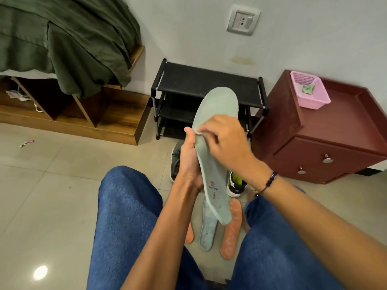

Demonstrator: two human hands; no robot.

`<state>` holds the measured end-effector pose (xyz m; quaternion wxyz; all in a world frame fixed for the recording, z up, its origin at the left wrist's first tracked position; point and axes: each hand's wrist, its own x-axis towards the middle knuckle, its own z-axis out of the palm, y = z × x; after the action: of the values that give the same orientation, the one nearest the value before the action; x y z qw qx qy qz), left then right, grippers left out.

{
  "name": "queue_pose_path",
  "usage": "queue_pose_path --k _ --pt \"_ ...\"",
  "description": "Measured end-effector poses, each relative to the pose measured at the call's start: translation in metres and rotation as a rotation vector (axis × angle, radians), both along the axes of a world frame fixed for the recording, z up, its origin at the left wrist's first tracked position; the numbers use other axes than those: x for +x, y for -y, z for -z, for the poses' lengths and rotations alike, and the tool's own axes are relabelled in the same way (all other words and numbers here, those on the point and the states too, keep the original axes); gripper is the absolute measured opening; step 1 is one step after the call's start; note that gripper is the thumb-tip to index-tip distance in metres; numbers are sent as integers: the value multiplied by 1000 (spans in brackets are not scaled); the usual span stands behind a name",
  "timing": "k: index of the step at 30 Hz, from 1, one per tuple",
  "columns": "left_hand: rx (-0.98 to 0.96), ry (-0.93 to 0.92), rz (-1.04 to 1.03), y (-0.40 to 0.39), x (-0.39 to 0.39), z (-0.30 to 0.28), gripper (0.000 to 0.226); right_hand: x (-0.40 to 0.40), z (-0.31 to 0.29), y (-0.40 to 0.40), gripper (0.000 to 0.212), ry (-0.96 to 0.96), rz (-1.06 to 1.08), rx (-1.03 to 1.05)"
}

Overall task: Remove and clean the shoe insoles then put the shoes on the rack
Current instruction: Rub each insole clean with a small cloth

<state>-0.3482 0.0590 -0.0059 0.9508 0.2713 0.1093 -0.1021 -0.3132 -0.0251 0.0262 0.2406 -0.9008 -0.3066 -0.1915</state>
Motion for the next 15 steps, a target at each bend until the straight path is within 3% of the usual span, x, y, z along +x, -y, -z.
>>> queue_pose_path --k 3,6,10,15 --pt "-71 -51 -12 -1 0 6 73 -18 14 4 16 -67 20 44" --pt "-48 -114 37 -7 2 18 74 -31 16 15 17 -348 82 307" --pt "83 -300 43 -20 4 42 55 -34 42 21 20 -755 181 556" --pt "223 -563 -105 -33 2 96 34 -26 102 6 22 -972 255 568"
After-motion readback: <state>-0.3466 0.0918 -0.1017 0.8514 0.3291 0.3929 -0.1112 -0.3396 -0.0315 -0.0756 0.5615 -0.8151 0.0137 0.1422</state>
